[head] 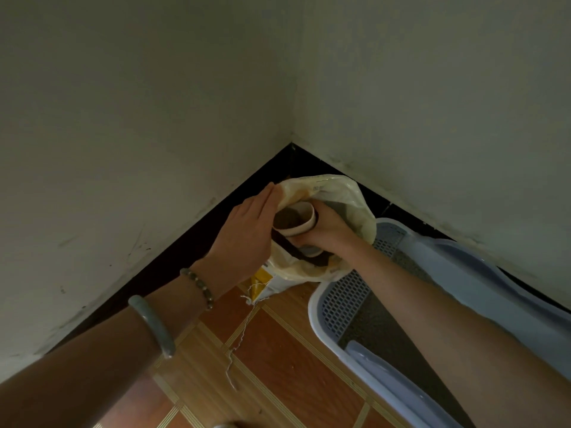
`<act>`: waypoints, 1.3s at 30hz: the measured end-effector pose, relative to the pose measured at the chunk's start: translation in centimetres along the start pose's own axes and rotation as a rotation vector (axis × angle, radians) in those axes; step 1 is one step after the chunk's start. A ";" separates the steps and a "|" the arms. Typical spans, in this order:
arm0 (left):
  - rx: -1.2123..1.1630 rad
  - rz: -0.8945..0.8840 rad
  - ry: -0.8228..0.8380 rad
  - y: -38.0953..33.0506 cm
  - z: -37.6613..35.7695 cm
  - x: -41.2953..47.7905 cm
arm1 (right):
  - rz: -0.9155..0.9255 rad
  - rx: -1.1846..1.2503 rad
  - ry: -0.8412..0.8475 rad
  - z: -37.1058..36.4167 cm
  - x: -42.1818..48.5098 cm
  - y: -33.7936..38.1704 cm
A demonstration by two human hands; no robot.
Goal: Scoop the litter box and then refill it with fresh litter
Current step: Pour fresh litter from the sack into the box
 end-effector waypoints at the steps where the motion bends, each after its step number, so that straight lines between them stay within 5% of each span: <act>1: -0.011 0.014 0.000 0.0 -0.1 0.0 | 0.018 0.008 -0.005 0.5 -0.5 0.0; 11: 0.024 0.054 0.058 0.0 -0.3 -0.1 | 0.155 0.195 -0.083 4.3 -5.3 2.2; 18: 0.113 0.017 -0.066 -2.7 1.7 -1.6 | 0.206 0.236 -0.101 8.3 -9.4 4.4; 25: -0.046 -0.337 -0.060 -11.5 0.9 -3.8 | 0.202 0.243 -0.260 15.5 -16.6 0.7; 32: -0.237 -0.969 0.130 -23.3 -0.7 -8.0 | 0.070 0.065 -0.413 21.1 -23.5 -5.5; 39: -0.238 -1.196 0.209 -28.6 -3.0 -9.1 | -0.068 -0.198 -0.388 23.8 -27.8 -10.7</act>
Point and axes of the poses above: each hand's wrist, its own x-axis towards the middle knuckle, its own z-axis out of the back of the hand, y = z × x, the point moved 9 cm from there along x, towards the middle knuckle, and after that the axes turned 5 degrees about x, right-handed, at the moved point
